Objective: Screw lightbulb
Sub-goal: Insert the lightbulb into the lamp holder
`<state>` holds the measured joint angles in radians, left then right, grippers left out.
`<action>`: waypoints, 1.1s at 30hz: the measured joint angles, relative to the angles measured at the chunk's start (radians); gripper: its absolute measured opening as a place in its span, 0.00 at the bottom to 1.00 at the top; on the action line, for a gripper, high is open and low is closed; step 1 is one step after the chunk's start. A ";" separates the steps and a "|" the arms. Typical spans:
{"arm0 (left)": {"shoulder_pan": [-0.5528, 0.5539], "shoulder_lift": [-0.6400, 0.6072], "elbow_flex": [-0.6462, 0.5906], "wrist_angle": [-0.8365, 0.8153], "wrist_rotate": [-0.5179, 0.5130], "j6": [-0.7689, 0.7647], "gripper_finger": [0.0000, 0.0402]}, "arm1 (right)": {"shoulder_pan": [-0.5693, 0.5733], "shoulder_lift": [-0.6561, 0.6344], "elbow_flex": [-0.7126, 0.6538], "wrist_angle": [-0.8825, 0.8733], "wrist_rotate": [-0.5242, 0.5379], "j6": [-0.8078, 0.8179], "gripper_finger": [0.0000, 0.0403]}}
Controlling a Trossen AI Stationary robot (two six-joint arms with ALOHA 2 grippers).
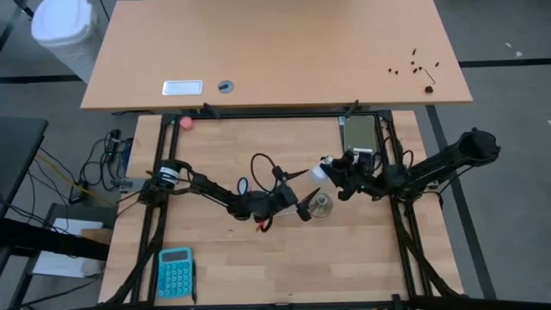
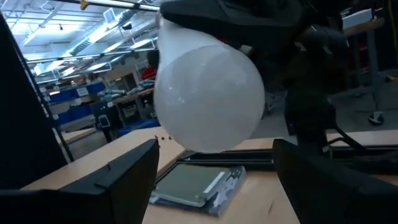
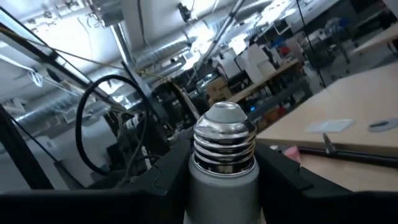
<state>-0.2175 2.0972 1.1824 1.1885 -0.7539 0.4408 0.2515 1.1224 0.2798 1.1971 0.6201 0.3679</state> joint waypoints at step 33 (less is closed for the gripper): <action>0.023 0.000 0.033 0.183 0.070 0.157 0.75 | 0.022 0.263 0.087 0.374 -0.001 -0.246 0.38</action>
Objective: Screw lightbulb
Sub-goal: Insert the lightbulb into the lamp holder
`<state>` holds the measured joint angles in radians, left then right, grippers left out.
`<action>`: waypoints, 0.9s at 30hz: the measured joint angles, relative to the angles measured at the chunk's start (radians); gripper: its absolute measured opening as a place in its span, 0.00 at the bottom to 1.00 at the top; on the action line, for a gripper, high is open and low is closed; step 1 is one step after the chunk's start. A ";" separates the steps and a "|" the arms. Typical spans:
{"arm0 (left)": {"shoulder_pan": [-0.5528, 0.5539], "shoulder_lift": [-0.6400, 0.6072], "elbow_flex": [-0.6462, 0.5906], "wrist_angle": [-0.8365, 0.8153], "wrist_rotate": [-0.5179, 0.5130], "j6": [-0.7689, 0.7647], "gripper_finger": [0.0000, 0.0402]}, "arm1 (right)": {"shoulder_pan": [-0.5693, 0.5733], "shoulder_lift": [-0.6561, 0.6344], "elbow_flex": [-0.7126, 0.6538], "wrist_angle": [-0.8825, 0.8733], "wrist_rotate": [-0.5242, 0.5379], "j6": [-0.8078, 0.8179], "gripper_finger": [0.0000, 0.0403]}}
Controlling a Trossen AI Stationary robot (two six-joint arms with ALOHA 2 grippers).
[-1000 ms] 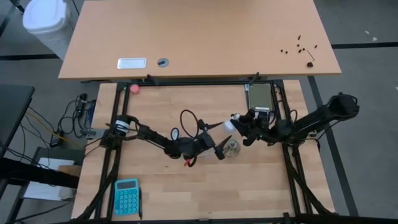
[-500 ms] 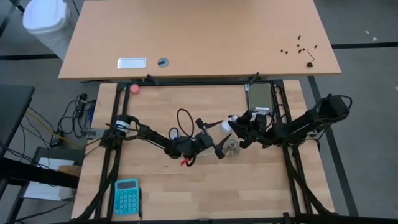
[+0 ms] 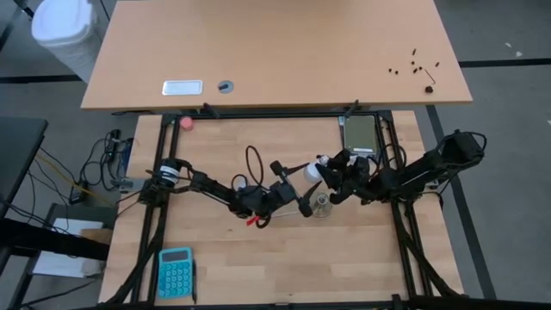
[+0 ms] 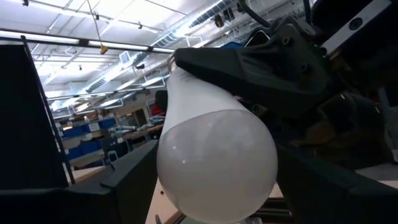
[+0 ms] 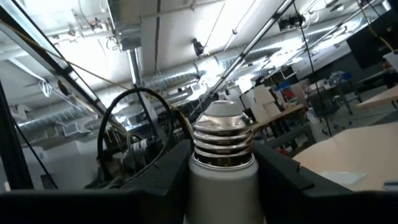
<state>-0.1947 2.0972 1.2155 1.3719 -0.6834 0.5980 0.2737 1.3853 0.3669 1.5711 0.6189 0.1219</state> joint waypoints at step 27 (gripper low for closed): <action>-0.008 0.000 0.008 -0.014 0.034 0.005 0.81 | 0.016 0.000 0.004 -0.033 -0.032 0.023 0.37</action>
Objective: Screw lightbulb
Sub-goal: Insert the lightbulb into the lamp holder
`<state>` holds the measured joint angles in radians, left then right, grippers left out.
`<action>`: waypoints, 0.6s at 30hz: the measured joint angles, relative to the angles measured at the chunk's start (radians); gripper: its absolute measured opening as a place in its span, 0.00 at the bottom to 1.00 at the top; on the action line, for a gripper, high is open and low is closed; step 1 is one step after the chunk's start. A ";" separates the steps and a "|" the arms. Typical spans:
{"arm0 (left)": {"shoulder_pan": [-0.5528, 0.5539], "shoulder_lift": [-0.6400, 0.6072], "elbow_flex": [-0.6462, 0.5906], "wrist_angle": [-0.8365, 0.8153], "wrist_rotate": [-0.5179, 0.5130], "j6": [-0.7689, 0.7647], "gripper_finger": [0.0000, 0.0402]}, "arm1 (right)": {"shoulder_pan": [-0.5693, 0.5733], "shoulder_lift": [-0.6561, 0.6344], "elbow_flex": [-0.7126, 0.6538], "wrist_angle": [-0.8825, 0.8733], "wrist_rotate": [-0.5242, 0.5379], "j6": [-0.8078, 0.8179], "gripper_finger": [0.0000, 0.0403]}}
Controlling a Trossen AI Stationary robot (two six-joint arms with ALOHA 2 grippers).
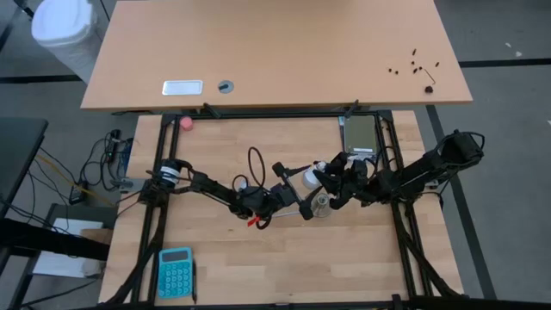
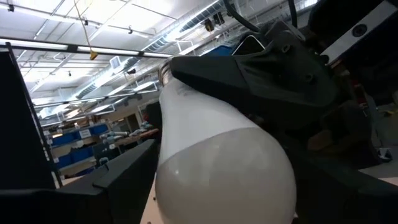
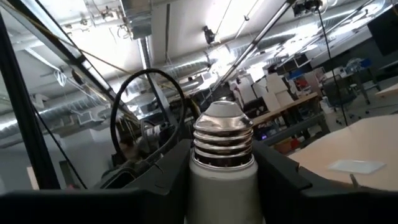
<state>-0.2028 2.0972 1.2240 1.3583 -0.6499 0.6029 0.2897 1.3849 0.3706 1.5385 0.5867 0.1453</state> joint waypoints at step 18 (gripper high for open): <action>0.003 0.000 0.020 -0.011 0.008 -0.005 0.83 | 0.000 0.005 0.000 0.003 0.021 0.057 0.38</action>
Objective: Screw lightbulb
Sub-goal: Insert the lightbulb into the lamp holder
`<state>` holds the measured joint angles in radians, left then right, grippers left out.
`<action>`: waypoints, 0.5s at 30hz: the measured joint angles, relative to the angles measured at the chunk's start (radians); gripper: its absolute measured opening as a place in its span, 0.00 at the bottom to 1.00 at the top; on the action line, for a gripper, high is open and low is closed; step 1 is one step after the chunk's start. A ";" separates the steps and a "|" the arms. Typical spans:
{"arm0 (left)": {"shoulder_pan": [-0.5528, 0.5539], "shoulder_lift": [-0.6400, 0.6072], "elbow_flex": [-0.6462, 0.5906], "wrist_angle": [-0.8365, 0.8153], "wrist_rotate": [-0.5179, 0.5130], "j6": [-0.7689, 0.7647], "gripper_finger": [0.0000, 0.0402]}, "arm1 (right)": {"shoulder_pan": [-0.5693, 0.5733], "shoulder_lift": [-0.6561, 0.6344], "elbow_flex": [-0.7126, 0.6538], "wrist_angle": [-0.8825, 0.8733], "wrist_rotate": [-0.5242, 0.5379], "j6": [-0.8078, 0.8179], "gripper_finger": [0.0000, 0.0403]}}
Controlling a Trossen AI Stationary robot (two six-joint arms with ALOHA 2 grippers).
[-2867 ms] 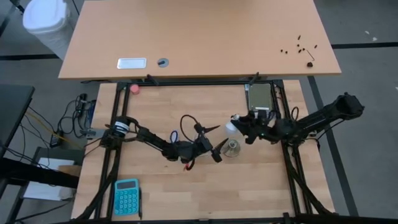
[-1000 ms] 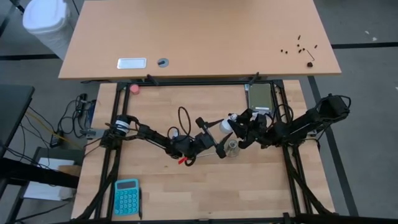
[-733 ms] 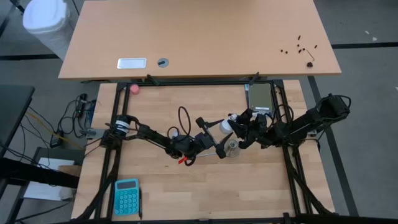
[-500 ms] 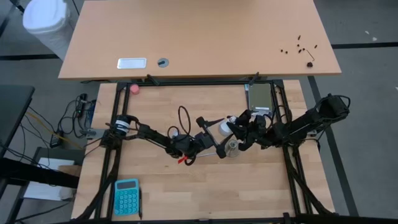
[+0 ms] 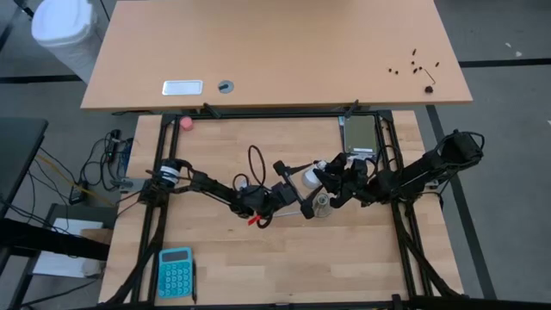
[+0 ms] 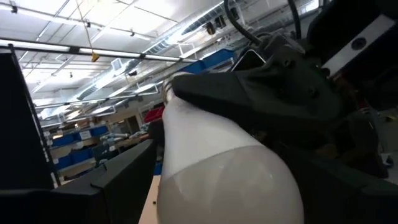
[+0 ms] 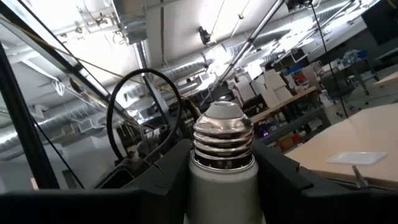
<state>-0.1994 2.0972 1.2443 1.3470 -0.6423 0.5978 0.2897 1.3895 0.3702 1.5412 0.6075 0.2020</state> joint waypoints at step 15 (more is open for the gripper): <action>0.003 0.000 0.009 -0.019 -0.019 0.000 0.83 | 0.003 0.000 0.000 -0.019 -0.002 0.042 0.38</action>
<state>-0.1963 2.0972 1.2532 1.3282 -0.6618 0.5980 0.2924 1.3895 0.3702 1.5224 0.6060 0.2440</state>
